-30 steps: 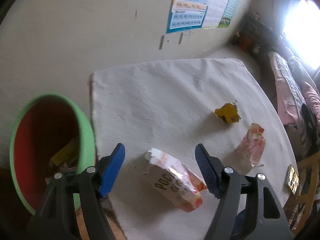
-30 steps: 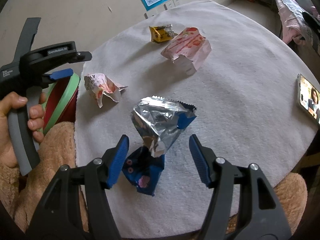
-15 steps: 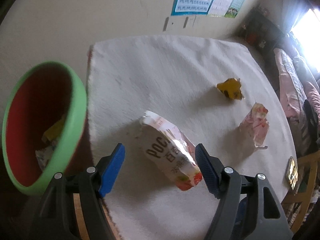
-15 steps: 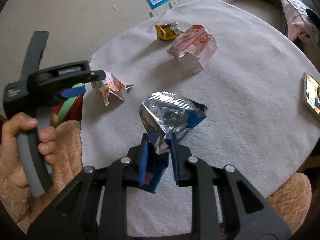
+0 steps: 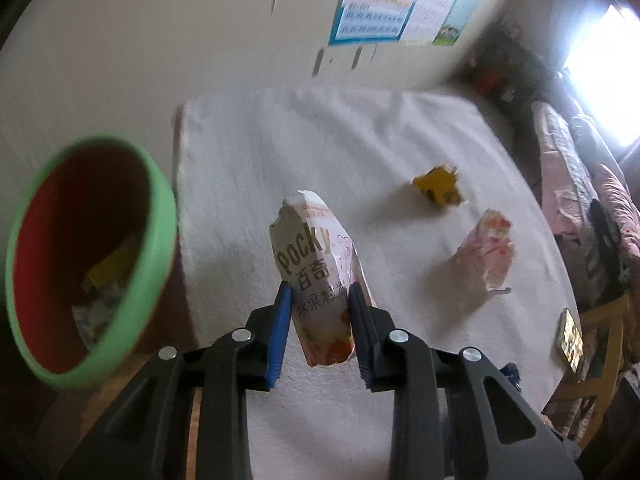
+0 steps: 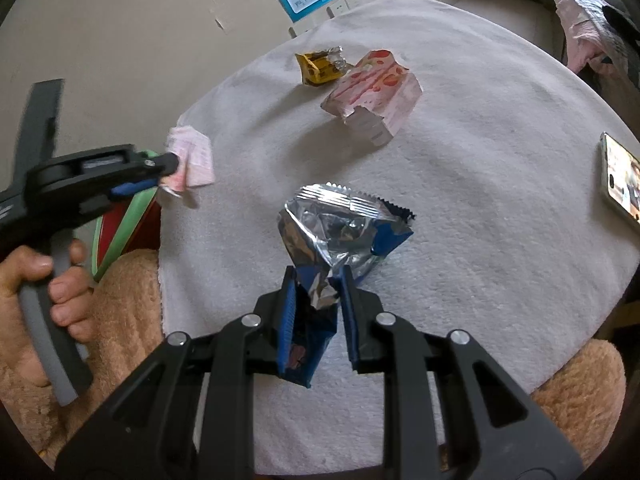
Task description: Collect trash
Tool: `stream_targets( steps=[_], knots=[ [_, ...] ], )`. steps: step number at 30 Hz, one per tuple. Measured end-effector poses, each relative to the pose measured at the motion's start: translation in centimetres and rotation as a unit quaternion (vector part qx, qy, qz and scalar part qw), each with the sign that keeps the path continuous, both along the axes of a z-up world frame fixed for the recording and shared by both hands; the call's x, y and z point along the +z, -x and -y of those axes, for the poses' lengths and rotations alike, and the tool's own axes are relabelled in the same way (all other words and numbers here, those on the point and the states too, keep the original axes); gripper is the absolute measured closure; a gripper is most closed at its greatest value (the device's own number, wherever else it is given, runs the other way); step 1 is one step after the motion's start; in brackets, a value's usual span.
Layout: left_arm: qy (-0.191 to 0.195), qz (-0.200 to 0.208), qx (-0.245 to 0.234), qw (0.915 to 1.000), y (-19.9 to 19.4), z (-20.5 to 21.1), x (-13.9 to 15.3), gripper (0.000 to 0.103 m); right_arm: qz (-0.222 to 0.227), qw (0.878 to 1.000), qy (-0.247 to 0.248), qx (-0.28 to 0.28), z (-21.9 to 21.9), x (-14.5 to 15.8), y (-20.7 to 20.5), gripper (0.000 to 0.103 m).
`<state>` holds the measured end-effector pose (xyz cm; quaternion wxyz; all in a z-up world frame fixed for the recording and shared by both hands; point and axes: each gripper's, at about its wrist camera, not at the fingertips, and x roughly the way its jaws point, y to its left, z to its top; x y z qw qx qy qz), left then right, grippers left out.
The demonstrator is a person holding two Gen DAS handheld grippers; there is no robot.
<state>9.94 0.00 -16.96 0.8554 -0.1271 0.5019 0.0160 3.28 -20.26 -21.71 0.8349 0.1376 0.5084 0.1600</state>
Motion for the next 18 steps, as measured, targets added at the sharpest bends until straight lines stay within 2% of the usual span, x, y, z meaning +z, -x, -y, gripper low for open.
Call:
stream_targets(
  steps=[7,11,18],
  knots=[
    [-0.035,0.069,-0.031,0.9965,2.1,-0.2,4.2,0.076,0.006,1.0,0.009,-0.009,0.1,0.8,0.0,0.081],
    [-0.04,0.097,-0.034,0.9939,3.2,-1.2,6.2,0.076,0.007,1.0,0.009,-0.012,0.0,1.6,-0.3,0.081],
    [-0.059,0.132,-0.019,0.9893,5.3,-3.7,8.3,0.076,0.051,0.999,-0.003,-0.014,-1.2,6.2,-1.5,0.081]
  ],
)
